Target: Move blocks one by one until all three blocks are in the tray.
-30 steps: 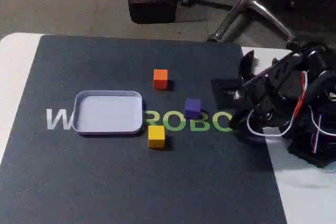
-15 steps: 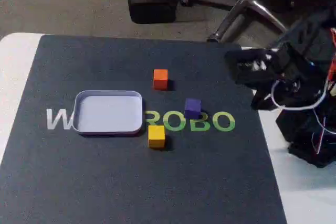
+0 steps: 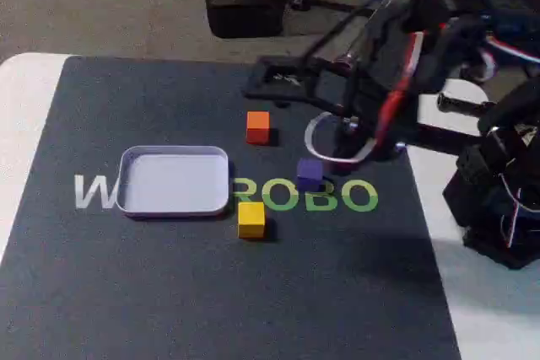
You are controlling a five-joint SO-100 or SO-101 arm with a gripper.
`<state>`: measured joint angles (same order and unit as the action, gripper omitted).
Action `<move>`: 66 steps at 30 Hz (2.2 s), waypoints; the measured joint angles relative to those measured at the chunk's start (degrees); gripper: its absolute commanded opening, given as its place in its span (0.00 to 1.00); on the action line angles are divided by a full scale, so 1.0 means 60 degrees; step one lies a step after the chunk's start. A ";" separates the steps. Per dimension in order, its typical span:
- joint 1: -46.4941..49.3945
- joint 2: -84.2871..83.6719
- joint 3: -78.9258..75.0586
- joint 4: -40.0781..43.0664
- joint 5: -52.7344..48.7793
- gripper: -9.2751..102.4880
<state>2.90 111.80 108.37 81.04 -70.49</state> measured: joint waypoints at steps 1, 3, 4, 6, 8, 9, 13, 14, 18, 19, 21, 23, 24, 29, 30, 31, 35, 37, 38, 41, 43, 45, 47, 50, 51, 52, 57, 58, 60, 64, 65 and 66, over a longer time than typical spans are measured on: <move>0.0029 -0.0205 -0.0073 -0.0073 0.0088 0.03; -0.0015 -0.0439 -0.0161 -0.0249 0.0190 0.03; 0.0000 -0.0498 -0.0161 -0.0352 0.0205 0.03; 0.0176 -0.0688 -0.0161 -0.0483 0.0234 0.03; 0.0308 -0.0967 -0.0161 -0.0542 0.0176 0.03; 0.0322 -0.1099 -0.0161 -0.0601 0.0132 0.03; 0.0615 -0.1582 -0.0161 -0.0967 -0.0029 0.04; 0.0674 -0.1685 -0.0161 -0.1055 -0.0029 0.04; 0.0732 -0.2139 -0.0249 -0.1304 -0.0410 0.04; 0.0806 -0.2344 -0.0352 -0.1318 -0.0498 0.04; 0.0864 -0.2900 -0.0645 -0.1348 -0.0615 0.05; 0.0820 -0.3545 -0.1069 -0.1362 -0.0732 0.05; 0.0820 -0.3867 -0.1318 -0.1362 -0.0762 0.05; 0.1099 -0.5332 -0.2651 -0.1450 -0.0937 0.12; 0.1099 -0.5522 -0.2856 -0.1392 -0.0952 0.12; 0.1084 -0.5698 -0.3032 -0.1362 -0.0952 0.13; 0.1084 -0.5918 -0.3325 -0.1377 -0.1143 0.17; 0.1099 -0.5918 -0.3340 -0.1333 -0.1260 0.19; 0.1113 -0.5918 -0.3340 -0.1318 -0.1304 0.19; 0.1172 -0.5918 -0.3340 -0.1260 -0.1406 0.21; 0.1113 -0.5947 -0.3340 -0.1274 -0.1538 0.22; 0.1069 -0.5991 -0.3340 -0.1289 -0.1685 0.22; 0.1069 -0.6108 -0.3340 -0.1333 -0.1816 0.23; 0.1143 -0.6313 -0.3340 -0.1333 -0.2065 0.24; 0.1143 -0.6387 -0.3340 -0.1333 -0.2124 0.24; 0.1143 -0.6475 -0.3340 -0.1333 -0.2153 0.24; 0.1128 -0.6841 -0.3428 -0.1348 -0.2256 0.24; 0.1143 -0.6914 -0.3486 -0.1348 -0.2271 0.24; 0.1143 -0.7061 -0.3633 -0.1362 -0.2271 0.24; 0.1143 -0.7368 -0.3867 -0.1362 -0.2271 0.24; 0.1143 -0.7471 -0.3940 -0.1362 -0.2271 0.24; 0.1143 -0.7544 -0.4043 -0.1362 -0.2271 0.24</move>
<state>9.76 66.53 84.11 72.86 -84.11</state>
